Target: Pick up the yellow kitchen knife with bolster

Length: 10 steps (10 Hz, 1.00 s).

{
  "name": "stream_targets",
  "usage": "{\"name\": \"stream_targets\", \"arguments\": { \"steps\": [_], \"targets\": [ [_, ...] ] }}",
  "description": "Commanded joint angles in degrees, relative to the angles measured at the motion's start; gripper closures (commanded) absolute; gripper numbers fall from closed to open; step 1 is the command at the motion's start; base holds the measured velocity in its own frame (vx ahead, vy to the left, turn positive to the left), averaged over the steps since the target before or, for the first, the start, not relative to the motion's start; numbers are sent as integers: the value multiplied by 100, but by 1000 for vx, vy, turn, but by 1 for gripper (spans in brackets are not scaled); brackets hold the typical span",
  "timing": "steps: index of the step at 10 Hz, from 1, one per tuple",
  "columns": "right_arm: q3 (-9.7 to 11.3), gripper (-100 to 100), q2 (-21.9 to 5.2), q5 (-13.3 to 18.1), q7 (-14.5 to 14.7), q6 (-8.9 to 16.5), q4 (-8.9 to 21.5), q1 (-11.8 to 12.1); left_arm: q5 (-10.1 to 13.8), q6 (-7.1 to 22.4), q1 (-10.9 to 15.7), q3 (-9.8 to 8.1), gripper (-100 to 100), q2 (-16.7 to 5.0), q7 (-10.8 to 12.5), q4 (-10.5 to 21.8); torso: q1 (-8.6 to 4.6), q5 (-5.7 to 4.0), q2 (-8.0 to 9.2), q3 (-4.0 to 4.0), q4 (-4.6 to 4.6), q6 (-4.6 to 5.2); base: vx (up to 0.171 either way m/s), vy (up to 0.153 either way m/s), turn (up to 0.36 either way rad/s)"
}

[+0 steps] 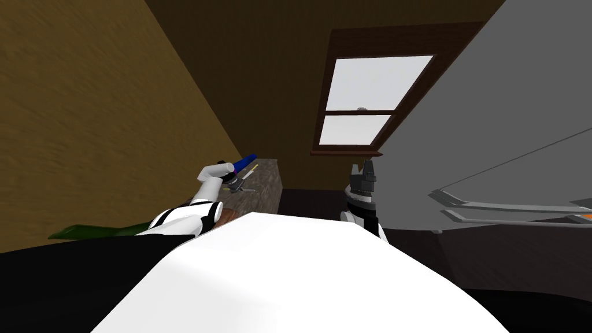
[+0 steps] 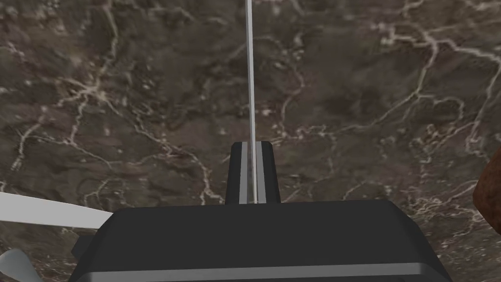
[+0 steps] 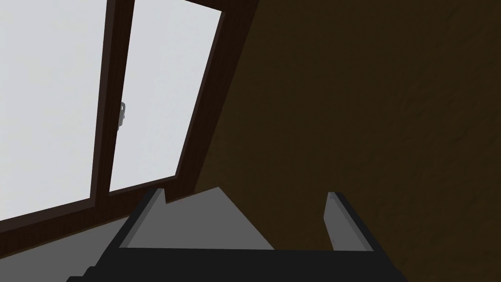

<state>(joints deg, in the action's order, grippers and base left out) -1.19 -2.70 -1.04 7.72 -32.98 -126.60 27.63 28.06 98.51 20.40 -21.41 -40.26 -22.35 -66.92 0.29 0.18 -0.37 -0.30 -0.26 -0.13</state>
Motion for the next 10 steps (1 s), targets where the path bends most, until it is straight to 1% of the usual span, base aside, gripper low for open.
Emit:
{"name": "stream_targets", "arguments": {
  "steps": [1, 2, 3, 7, 8, 9, 10],
  "targets": [
    [0, 0, 0, 0, 0, 0, 0, 0, 0, 0, 0, 0, 100, 0, 0, 0, 0, 0, 0, 0, 0, 0, 0, 0, 0],
    [0, 0, 0, 0, 0, 0, 0, 0, 0, 1, 0, 1, 0, 0, -3, 0, 0, 0, -5, -3, -1, 0, 0, 0, 0],
    [0, 0, 0, 0, 0, 0, 0, 0, 164, 119, 7, -103, -100, 1, -107, -34, 0, 0, -8, -5, -2, -1, 9, 37, 72],
    [-1, 0, -1, 0, 0, 0, 0, 1, 546, 375, 21, -347, -100, 11, -350, -100, 26, 6, -16, -10, -4, -2, 19, 68, 72],
    [-1, 0, -1, 0, 0, 0, 0, 1, 480, 329, 12, -304, -100, 19, -295, -107, 29, 6, -14, -8, -4, -3, 4, 34, 10],
    [0, 0, 0, 0, 0, 0, 0, 0, 491, 345, 11, -312, 0, 18, -309, -110, 16, 5, -11, -7, -3, 0, 1, 6, -3],
    [0, 0, 0, 0, 0, 0, 0, 0, 492, 177, -32, -350, -100, -7, -355, 18, 6, 2, -10, -6, -3, 0, -23, -11, -106]
  ]
}}
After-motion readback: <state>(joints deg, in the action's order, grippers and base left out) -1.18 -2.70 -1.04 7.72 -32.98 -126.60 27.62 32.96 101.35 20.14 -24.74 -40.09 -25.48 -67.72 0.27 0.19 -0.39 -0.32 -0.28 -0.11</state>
